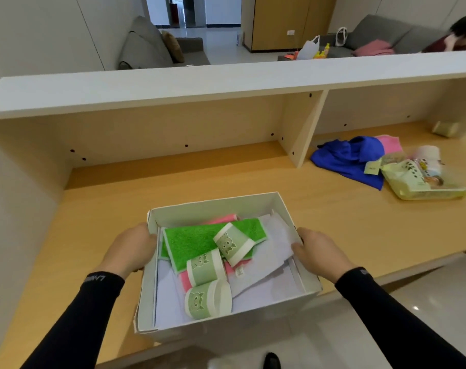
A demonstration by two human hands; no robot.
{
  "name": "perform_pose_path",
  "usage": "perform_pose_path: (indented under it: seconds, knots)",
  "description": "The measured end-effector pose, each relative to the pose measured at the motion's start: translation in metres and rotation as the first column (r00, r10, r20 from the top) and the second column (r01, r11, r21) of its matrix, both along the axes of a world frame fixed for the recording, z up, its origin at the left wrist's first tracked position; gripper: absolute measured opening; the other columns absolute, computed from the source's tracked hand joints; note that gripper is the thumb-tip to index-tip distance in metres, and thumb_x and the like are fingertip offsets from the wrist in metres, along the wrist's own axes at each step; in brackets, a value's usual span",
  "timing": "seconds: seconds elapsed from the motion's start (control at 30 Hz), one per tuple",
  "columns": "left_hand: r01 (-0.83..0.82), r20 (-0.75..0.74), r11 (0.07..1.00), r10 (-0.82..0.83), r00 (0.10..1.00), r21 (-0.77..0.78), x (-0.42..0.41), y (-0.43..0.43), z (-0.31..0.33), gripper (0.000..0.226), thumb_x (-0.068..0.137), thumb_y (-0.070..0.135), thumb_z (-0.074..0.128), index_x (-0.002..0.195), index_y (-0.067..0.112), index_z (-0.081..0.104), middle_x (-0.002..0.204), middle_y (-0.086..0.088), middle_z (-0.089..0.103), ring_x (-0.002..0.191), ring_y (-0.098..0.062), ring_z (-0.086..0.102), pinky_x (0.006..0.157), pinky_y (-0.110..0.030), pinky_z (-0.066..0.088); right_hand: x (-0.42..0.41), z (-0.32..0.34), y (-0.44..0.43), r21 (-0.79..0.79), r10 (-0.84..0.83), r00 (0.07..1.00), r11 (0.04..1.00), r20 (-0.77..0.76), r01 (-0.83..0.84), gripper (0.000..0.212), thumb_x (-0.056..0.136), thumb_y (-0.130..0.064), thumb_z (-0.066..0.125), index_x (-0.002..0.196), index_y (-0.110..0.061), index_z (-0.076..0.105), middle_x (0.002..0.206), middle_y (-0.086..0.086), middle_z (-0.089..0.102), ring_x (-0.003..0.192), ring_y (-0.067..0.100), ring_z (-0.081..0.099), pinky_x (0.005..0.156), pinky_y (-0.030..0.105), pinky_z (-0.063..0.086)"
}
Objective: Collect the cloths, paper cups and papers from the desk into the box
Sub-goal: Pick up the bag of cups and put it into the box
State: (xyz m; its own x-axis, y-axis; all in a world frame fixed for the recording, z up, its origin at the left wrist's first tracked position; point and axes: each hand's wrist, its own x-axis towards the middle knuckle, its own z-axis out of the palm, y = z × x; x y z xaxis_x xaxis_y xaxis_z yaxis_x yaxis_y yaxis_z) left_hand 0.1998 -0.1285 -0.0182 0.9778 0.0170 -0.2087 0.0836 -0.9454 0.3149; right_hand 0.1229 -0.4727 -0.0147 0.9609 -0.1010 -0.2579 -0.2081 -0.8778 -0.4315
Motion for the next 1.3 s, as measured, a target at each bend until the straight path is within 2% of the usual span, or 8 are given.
perform_pose_path:
  seconds: [0.27, 0.47, 0.87, 1.03, 1.13, 1.2, 1.27, 1.3]
  knots:
    - [0.078, 0.017, 0.997, -0.078, 0.997, 0.007, 0.006, -0.069, 0.035, 0.023, 0.089, 0.013, 0.043, 0.067, 0.011, 0.05, 0.069, -0.01, 0.056, 0.073, -0.032, 0.056, 0.053, -0.029, 0.035, 0.003, 0.013, -0.069, 0.009, -0.132, 0.99, 0.991, 0.044, 0.131, 0.015, 0.082, -0.014, 0.045, 0.089, -0.01, 0.057, 0.08, 0.008, 0.061, 0.075, 0.029, 0.056, 0.053, 0.03, 0.038]
    - [0.12, 0.038, 0.993, -0.12, 0.992, -0.012, 0.011, -0.185, 0.038, 0.022, 0.088, 0.014, 0.043, 0.068, 0.008, 0.049, 0.064, -0.009, 0.052, 0.06, -0.027, 0.047, 0.049, -0.029, 0.029, -0.002, 0.022, -0.181, -0.053, -0.185, 0.979, 0.981, 0.083, 0.189, 0.013, 0.082, -0.016, 0.046, 0.089, -0.013, 0.057, 0.084, 0.008, 0.061, 0.077, 0.029, 0.055, 0.059, 0.032, 0.039]
    - [0.088, -0.036, 0.996, -0.089, 0.995, -0.022, -0.003, -0.398, 0.014, 0.016, 0.087, 0.009, 0.041, 0.076, 0.004, 0.051, 0.077, -0.016, 0.059, 0.072, -0.031, 0.054, 0.058, -0.032, 0.036, 0.004, 0.023, -0.391, -0.109, -0.141, 0.989, 0.983, 0.043, 0.145, 0.011, 0.084, -0.013, 0.046, 0.084, -0.018, 0.056, 0.079, 0.005, 0.061, 0.07, 0.023, 0.055, 0.049, 0.026, 0.032]
    - [0.092, -0.093, 0.996, -0.093, 0.991, -0.008, 0.0, -0.42, 0.008, 0.02, 0.085, 0.009, 0.042, 0.067, 0.006, 0.047, 0.066, -0.012, 0.055, 0.058, -0.027, 0.048, 0.049, -0.03, 0.03, 0.007, 0.01, -0.416, -0.11, -0.118, 0.993, 0.987, 0.03, 0.121, 0.018, 0.086, -0.016, 0.046, 0.098, -0.018, 0.059, 0.093, 0.009, 0.066, 0.076, 0.024, 0.054, 0.053, 0.028, 0.034]
    - [0.141, -0.229, 0.99, -0.138, 0.964, -0.003, 0.011, -0.421, 0.014, 0.027, 0.084, 0.016, 0.041, 0.063, 0.01, 0.057, 0.059, -0.007, 0.065, 0.045, -0.019, 0.051, 0.042, -0.022, 0.035, 0.013, 0.01, -0.426, -0.097, -0.094, 0.996, 0.991, -0.013, 0.092, 0.016, 0.086, -0.021, 0.048, 0.096, -0.023, 0.06, 0.082, 0.0, 0.062, 0.074, 0.021, 0.055, 0.051, 0.027, 0.034]
    - [0.166, -0.24, 0.983, -0.142, 0.96, 0.083, 0.031, -0.422, 0.025, 0.03, 0.088, 0.031, 0.043, 0.092, 0.011, 0.065, 0.091, -0.014, 0.073, 0.066, -0.023, 0.063, 0.055, -0.025, 0.045, 0.02, 0.017, -0.435, -0.011, -0.073, 0.991, 0.997, -0.11, 0.073, 0.008, 0.085, -0.034, 0.052, 0.09, -0.031, 0.058, 0.072, -0.009, 0.058, 0.071, 0.017, 0.058, 0.049, 0.024, 0.036]
    - [0.112, -0.11, 0.98, -0.094, 0.989, 0.167, 0.058, -0.428, 0.042, 0.058, 0.088, 0.049, 0.048, 0.132, 0.011, 0.045, 0.128, -0.016, 0.059, 0.108, -0.031, 0.059, 0.082, -0.035, 0.046, 0.03, 0.029, -0.446, 0.108, -0.124, 0.974, 0.983, -0.188, 0.146, 0.027, 0.08, -0.055, 0.055, 0.097, -0.035, 0.053, 0.078, -0.009, 0.063, 0.067, 0.011, 0.061, 0.05, 0.022, 0.042]
    - [0.087, -0.03, 0.986, -0.084, 0.996, 0.142, 0.072, -0.436, 0.05, 0.067, 0.086, 0.053, 0.049, 0.137, 0.011, 0.038, 0.131, -0.015, 0.057, 0.114, -0.033, 0.055, 0.086, -0.038, 0.045, 0.036, 0.034, -0.453, 0.153, -0.172, 0.969, 0.968, -0.178, 0.2, 0.038, 0.076, -0.061, 0.056, 0.102, -0.034, 0.052, 0.084, -0.007, 0.065, 0.067, 0.01, 0.063, 0.051, 0.022, 0.044]
